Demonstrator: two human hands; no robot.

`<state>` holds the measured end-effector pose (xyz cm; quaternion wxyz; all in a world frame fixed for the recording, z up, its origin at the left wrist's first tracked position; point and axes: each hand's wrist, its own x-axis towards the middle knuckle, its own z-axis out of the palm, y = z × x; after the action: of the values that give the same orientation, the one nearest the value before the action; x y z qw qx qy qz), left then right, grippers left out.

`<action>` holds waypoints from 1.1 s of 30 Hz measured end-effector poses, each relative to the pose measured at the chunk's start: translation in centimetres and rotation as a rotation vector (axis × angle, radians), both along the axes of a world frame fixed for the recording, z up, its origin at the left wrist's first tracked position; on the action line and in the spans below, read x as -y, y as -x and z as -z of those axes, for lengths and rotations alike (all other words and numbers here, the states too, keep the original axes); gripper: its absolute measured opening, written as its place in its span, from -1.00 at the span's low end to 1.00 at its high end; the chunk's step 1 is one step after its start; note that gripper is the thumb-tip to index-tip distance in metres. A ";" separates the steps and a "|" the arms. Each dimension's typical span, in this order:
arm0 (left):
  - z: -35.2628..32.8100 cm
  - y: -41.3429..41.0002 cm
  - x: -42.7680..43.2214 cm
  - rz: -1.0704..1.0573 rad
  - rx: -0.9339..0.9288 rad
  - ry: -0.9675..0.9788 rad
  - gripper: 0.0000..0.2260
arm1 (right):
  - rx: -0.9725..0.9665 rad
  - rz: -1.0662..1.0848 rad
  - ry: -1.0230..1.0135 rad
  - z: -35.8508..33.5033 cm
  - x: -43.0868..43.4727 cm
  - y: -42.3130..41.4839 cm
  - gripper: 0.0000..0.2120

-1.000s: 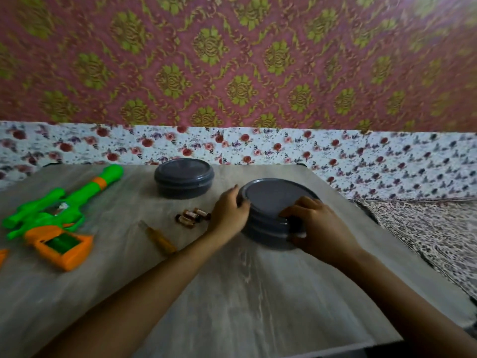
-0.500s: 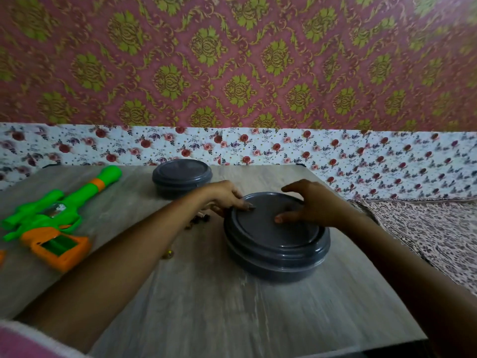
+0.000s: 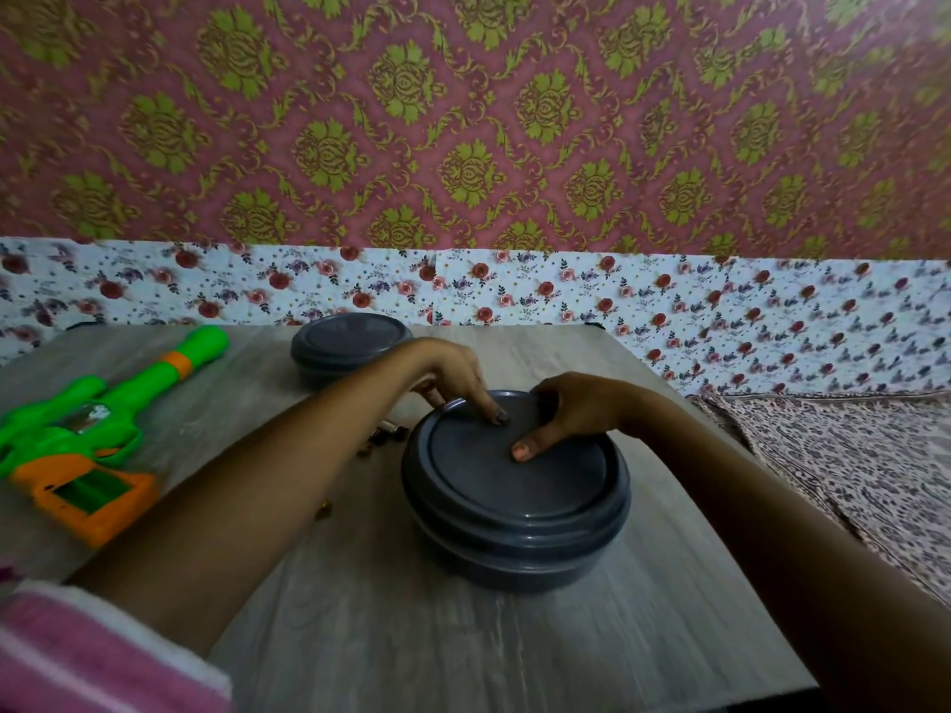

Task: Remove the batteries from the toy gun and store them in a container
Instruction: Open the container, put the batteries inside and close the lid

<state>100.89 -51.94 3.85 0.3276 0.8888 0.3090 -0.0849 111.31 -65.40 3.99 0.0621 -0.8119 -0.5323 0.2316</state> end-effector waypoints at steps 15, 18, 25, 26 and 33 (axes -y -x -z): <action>3.7 8.1 10.3 0.359 0.119 -0.637 -0.28 | -0.120 0.354 -0.236 3.0 5.2 0.2 -0.50; 3.9 8.2 9.4 0.505 0.131 -0.644 -0.31 | -0.236 0.394 -0.284 3.2 7.0 0.4 -0.58; 2.5 8.7 6.3 0.549 0.165 -0.601 -0.38 | -0.396 0.568 -0.469 4.1 10.4 -1.4 -0.58; 2.3 8.7 6.4 0.515 0.172 -0.608 -0.38 | -0.490 0.587 -0.523 4.4 10.5 -1.7 -0.55; 4.3 6.6 11.7 0.372 0.303 -0.660 -0.35 | -0.980 0.551 -0.531 5.5 10.7 -1.0 -0.36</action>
<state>94.28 -63.61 -0.41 0.0454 0.9894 0.1020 0.0932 112.33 -76.10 -1.48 0.5566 -0.6755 -0.2523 0.4125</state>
